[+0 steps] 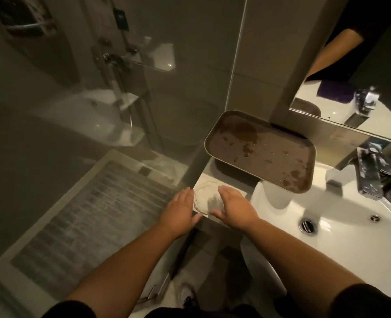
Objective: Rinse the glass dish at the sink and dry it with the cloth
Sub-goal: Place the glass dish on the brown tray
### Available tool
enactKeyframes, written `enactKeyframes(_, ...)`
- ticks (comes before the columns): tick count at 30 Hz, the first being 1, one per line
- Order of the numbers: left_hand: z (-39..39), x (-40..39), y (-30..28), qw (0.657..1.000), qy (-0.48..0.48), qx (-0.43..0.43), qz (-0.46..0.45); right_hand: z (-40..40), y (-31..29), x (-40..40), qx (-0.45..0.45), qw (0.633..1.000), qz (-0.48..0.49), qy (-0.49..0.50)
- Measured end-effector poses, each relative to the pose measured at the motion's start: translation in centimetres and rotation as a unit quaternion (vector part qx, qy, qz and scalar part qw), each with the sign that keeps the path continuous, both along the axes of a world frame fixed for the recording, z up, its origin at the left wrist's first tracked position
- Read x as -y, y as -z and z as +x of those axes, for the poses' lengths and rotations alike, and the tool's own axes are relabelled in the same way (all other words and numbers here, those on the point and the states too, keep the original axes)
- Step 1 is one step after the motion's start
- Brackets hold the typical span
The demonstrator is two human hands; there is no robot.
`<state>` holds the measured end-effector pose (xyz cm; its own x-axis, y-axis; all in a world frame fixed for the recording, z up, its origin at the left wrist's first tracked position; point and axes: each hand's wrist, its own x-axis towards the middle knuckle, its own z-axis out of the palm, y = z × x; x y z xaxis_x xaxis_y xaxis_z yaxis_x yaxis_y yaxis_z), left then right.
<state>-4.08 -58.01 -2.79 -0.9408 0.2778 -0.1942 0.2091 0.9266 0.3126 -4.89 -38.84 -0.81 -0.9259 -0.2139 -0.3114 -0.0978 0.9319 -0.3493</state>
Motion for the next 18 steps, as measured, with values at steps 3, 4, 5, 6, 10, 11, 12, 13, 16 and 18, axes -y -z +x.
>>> enactKeyframes(3,-1.6,-0.5,1.0,0.998,-0.027,0.054,0.032,-2.0,0.5,0.5,0.026,0.999,0.018,-0.002)
enactKeyframes(4,-2.1,-0.6,1.3,0.996,-0.034,0.068,0.039,-2.6,0.8,0.7,0.038,0.999,0.022,-0.002)
enactKeyframes(5,-2.6,-0.8,1.7,0.995,-0.038,0.081,0.041,-3.1,1.2,0.8,0.050,0.998,0.025,-0.004)
enactKeyframes(6,-3.1,-1.0,1.9,0.994,-0.037,0.092,0.039,-3.5,1.7,0.9,0.062,0.998,0.028,-0.009)
enactKeyframes(10,-4.6,-1.6,2.6,0.992,-0.018,0.119,0.036,-3.9,3.6,0.8,0.071,0.996,0.035,-0.029)
enactKeyframes(11,-4.8,-1.6,2.7,0.992,-0.017,0.120,0.041,-3.9,3.8,0.7,0.062,0.997,0.033,-0.032)
enactKeyframes(12,-4.9,-1.6,2.9,0.991,-0.019,0.122,0.049,-4.0,4.0,0.6,0.053,0.998,0.031,-0.034)
enactKeyframes(13,-5.0,-1.5,3.1,0.990,-0.022,0.124,0.058,-4.1,4.1,0.6,0.046,0.998,0.028,-0.035)
enactKeyframes(16,-4.9,-1.5,3.4,0.989,-0.031,0.122,0.075,-4.3,4.2,0.5,0.040,0.999,0.011,-0.031)
enactKeyframes(18,-4.7,-1.6,3.4,0.989,-0.035,0.121,0.082,-4.4,4.1,0.5,0.038,0.999,0.002,-0.032)
